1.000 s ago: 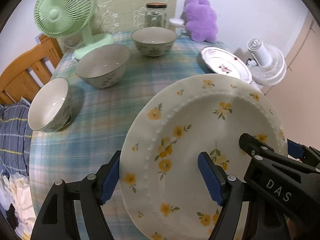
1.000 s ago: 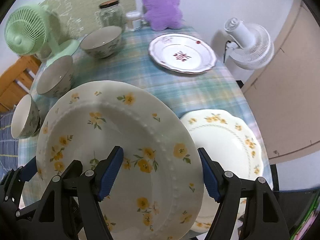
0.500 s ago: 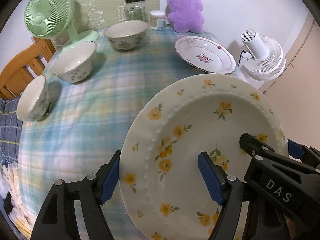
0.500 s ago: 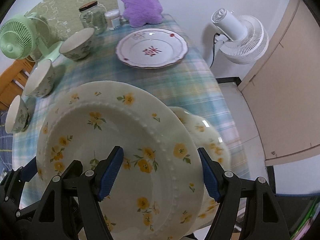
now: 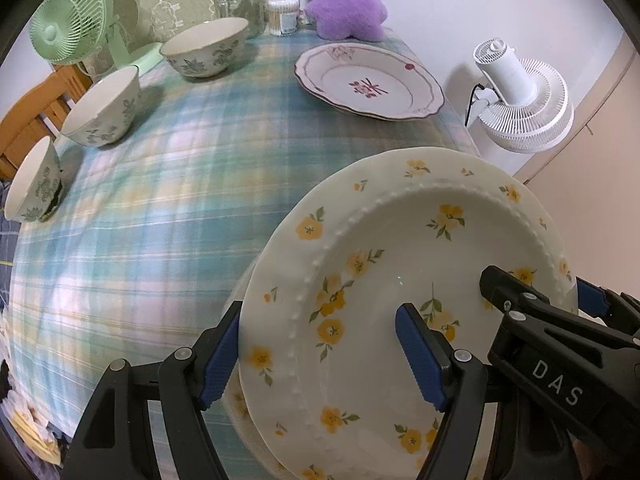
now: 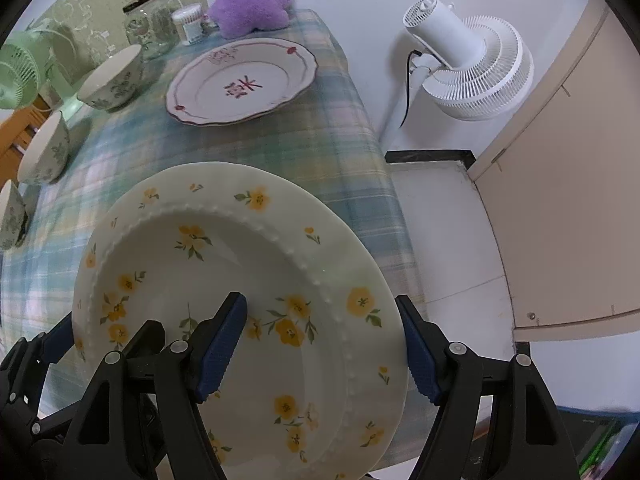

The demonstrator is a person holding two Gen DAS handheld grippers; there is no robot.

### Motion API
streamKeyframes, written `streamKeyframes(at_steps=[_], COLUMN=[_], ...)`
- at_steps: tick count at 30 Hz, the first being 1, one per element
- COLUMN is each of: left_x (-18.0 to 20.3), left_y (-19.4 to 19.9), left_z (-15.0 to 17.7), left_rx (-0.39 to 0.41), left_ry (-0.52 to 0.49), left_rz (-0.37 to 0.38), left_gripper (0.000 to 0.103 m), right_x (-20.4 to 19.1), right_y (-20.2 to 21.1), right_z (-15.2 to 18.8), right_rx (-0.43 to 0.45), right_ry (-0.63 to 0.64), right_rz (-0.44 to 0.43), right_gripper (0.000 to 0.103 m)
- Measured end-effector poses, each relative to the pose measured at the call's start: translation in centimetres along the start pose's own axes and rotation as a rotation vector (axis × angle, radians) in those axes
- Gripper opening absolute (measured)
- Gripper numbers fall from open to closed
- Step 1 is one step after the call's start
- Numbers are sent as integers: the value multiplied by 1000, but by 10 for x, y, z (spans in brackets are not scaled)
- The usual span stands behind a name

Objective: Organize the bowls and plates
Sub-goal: 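Carry the beaded-rim plate with both grippers and lower it onto the scalloped plate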

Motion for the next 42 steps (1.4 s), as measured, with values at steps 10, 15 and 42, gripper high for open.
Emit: streamKeyframes(at_steps=[10,15,42], left_x=[11,9,14], left_y=[-21,-25,-17], left_z=[3,3,13], left_rx=[-40,-50,-49], left_ry=[24,43,5], left_rz=[-20,-44,-174], left_gripper=[76,77,82], right_x=[15,13,21], right_y=[-23,-29,-20], right_z=[-4,-6,6], right_rx=[-45,-53,-49], right_ry=[22,40,68], right_rz=[-7,-18,-27], right_gripper=[77,77,53])
Point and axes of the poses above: each gripper's, at about its wrist camera, not at the fingertips, and y roughly against the way its jaws point, x to its right, z to its underside, the point moved 5 cm from there along -y, roughly the way its jaws point, and after that the axes turned 8 degrees about -y, right-handed, at the moved point
